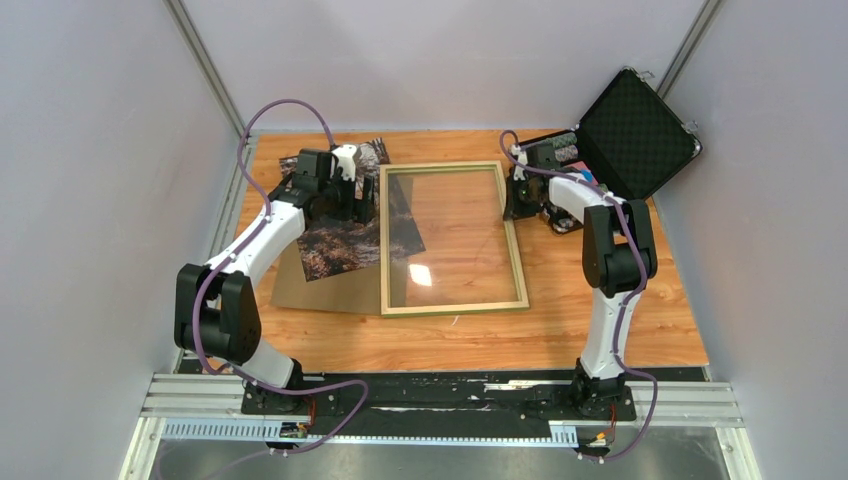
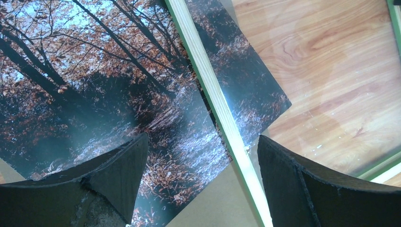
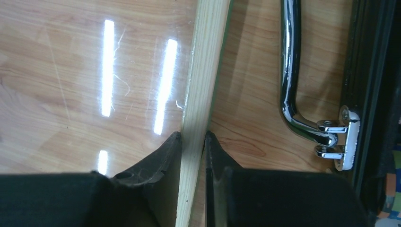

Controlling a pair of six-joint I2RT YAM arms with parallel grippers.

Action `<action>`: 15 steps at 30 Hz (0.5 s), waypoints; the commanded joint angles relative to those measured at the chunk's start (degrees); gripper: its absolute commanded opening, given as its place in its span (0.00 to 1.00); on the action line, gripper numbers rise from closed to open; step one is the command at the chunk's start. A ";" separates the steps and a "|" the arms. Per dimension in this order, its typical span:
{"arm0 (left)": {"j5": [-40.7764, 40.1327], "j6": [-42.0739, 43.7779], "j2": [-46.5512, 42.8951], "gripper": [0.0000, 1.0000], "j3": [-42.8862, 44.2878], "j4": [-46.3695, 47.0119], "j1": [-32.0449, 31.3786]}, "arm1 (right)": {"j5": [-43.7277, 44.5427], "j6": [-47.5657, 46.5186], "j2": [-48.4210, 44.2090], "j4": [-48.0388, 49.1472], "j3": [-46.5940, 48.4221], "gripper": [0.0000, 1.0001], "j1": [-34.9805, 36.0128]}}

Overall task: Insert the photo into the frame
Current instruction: Move the photo frame to the center of the board.

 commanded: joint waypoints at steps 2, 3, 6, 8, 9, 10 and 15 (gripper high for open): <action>-0.94 1.24 -1.43 0.92 -0.49 1.98 0.34 | -0.57 0.06 -1.74 0.06 3.50 0.06 -0.17; -1.06 1.25 -1.48 0.92 -0.52 2.03 0.34 | -0.54 -0.10 -2.06 -0.08 3.58 0.03 -0.14; -1.00 1.47 -1.72 0.92 -0.60 2.04 0.34 | -0.07 -0.41 -3.24 -0.47 3.93 0.00 -0.14; -1.02 1.51 -1.89 0.92 -0.73 2.21 0.34 | 0.13 -0.59 -3.90 -0.67 3.99 0.00 -0.21; -1.02 1.56 -2.05 0.92 -0.85 2.30 0.34 | 0.24 -0.63 -4.35 -0.76 4.04 0.00 -0.33; -1.06 1.58 -2.14 0.92 -0.96 2.31 0.34 | 0.34 -0.59 -4.67 -0.82 4.01 0.00 -0.43; -1.68 1.84 -2.40 0.92 -1.11 2.65 0.41 | 0.25 -0.58 -6.55 -1.11 3.91 0.00 -0.65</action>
